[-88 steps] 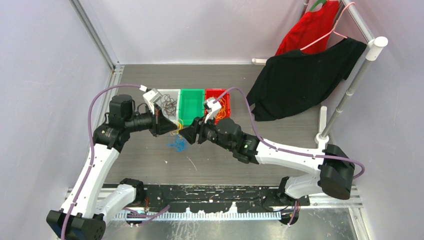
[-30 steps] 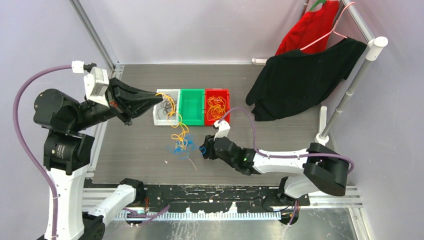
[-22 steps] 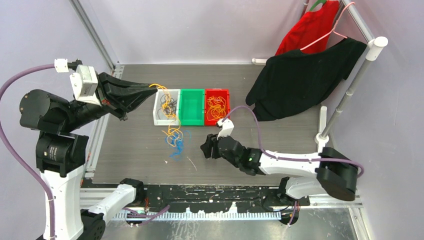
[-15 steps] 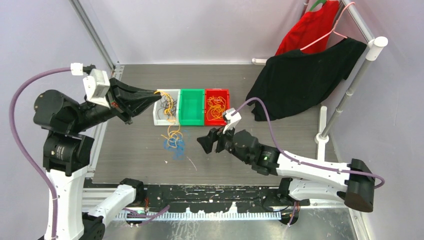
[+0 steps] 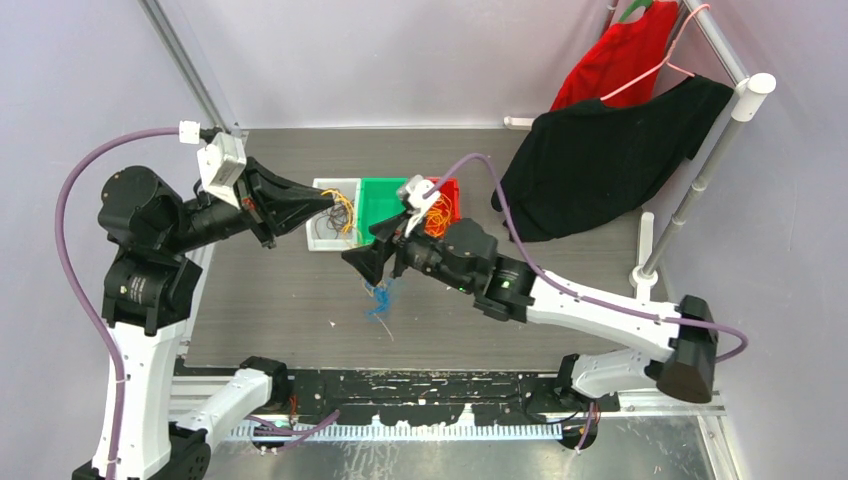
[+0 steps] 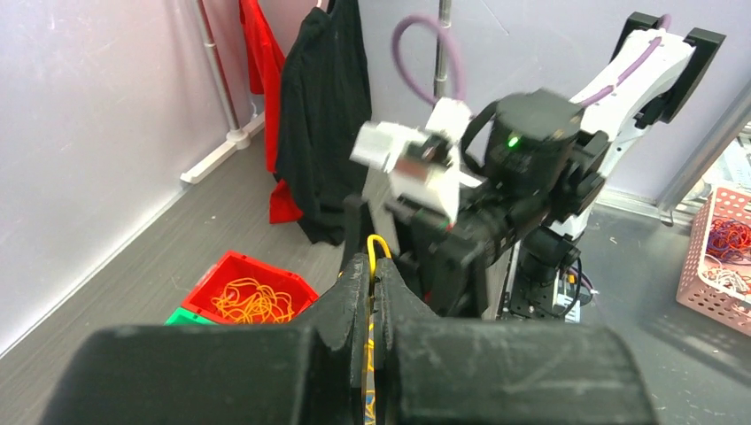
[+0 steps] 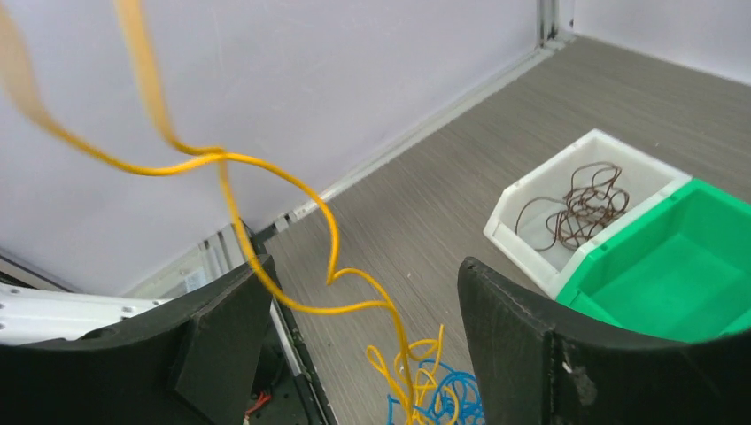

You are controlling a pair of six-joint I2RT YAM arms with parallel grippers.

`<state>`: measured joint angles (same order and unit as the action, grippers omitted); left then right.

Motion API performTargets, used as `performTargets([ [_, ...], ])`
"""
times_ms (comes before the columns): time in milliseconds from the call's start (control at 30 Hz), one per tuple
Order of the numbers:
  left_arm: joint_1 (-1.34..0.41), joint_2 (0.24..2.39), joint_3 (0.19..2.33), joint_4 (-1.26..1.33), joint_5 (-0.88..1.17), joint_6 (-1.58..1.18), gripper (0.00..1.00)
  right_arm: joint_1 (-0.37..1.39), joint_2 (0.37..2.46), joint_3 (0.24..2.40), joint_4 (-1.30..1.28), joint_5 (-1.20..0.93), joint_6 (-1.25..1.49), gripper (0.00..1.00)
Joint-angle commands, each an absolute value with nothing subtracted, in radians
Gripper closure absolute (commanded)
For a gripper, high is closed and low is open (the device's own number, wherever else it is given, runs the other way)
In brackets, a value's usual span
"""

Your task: Untangle the cables

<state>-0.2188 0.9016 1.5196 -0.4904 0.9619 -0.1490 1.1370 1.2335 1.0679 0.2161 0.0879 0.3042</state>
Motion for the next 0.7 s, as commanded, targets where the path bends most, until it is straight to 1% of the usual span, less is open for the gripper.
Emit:
performTargets([
  [0, -0.222, 0.894, 1.550, -0.464, 0.995, -0.166, 1.00, 1.141, 1.317, 1.104, 0.290, 0.071, 0.278, 0.22],
  [100, -0.222, 0.910, 1.582, -0.442, 1.000, -0.187, 1.00, 1.141, 1.372, 1.096, 0.309, 0.089, 0.291, 0.27],
  [200, -0.222, 0.936, 1.632, -0.430, 1.004, -0.205, 1.00, 1.141, 1.417, 1.055, 0.349, 0.104, 0.318, 0.35],
  [267, -0.222, 0.949, 1.674, -0.417, 1.003, -0.217, 1.00, 1.141, 1.447, 1.004, 0.394, 0.123, 0.350, 0.40],
  [333, -0.222, 0.963, 1.713, -0.403, 0.993, -0.223, 1.00, 1.141, 1.475, 0.934, 0.459, 0.146, 0.375, 0.43],
  [467, -0.222, 0.990, 1.795, -0.371, 0.958, -0.231, 1.00, 1.141, 1.537, 0.833, 0.553, 0.185, 0.441, 0.45],
  [667, -0.222, 1.016, 1.912, -0.345, 0.897, -0.198, 1.00, 1.146, 1.604, 0.771, 0.574, 0.269, 0.536, 0.47],
])
